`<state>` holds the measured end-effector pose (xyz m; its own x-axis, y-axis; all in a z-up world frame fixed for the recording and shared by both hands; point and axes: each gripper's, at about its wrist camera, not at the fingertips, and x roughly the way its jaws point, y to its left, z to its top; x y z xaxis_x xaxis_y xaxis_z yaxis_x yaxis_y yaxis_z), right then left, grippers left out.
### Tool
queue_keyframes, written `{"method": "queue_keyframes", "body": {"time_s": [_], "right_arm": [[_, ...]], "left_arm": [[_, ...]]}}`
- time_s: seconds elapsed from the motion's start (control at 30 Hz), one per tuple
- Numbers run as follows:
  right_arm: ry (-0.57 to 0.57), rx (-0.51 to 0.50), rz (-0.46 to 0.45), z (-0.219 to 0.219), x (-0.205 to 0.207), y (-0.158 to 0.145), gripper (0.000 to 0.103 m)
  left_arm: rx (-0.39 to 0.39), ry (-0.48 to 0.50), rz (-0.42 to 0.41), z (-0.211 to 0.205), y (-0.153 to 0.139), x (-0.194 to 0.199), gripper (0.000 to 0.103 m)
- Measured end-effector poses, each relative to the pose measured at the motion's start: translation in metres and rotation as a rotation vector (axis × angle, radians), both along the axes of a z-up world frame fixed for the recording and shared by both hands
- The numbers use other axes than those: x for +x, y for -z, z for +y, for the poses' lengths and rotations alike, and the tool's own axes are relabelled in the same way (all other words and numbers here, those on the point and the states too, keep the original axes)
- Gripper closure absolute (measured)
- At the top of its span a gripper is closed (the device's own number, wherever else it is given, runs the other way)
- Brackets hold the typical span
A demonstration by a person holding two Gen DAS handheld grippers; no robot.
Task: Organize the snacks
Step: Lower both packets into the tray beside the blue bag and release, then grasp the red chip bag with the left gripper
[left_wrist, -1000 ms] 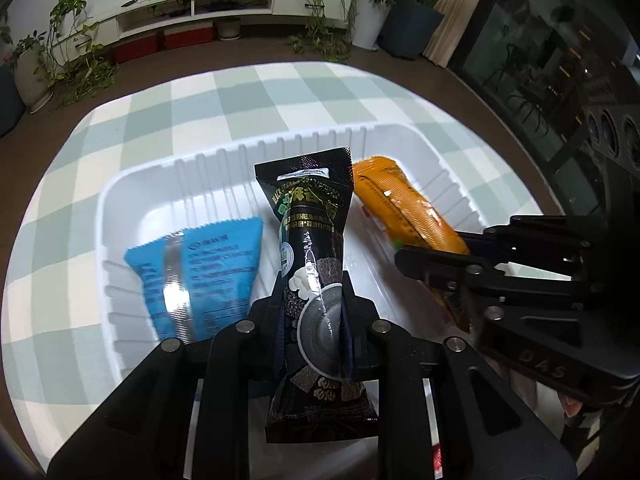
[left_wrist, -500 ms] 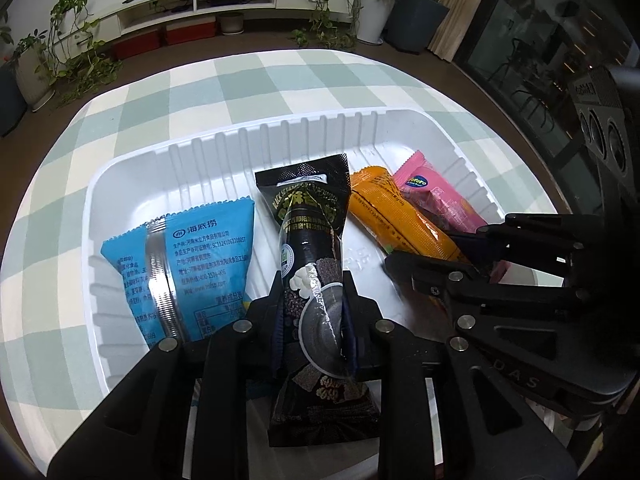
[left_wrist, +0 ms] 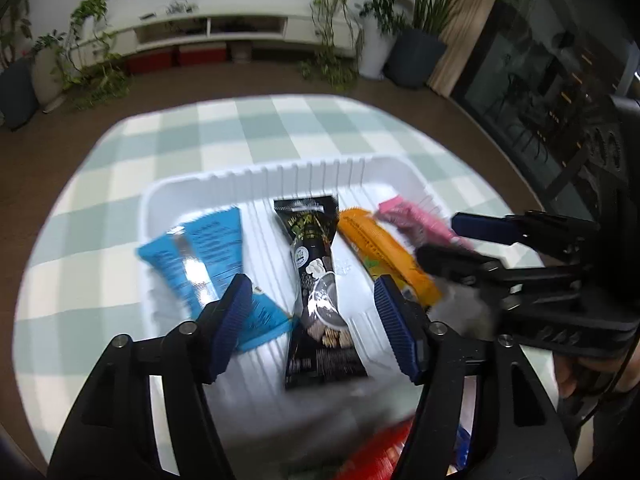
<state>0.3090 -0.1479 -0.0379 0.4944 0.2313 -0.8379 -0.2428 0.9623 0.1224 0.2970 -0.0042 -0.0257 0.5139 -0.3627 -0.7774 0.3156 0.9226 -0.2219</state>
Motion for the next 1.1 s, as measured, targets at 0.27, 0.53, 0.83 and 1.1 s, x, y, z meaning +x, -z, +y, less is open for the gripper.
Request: {"method": "queue_keyframes", "body": {"time_s": [0.27, 0.53, 0.83, 1.1], "right_arm": [[0.018, 0.208, -0.175, -0.033, -0.103, -0.066, 0.019], [0.104, 0.302, -0.261, -0.056, -0.208, -0.057, 0.019], [0.195, 0.365, -0.216, -0.075, -0.261, -0.013, 0.019], [0.181, 0.338, -0.222, -0.070, -0.274, -0.002, 0.024]], "left_arm": [[-0.137, -0.068, -0.080, 0.034, -0.036, -0.090, 0.011], [-0.211, -0.140, -0.038, 0.049, -0.008, -0.192, 0.007], [-0.193, -0.156, 0.017, 0.043, 0.020, -0.244, 0.007], [-0.134, -0.131, -0.044, 0.005, 0.003, -0.217, 0.008]]}}
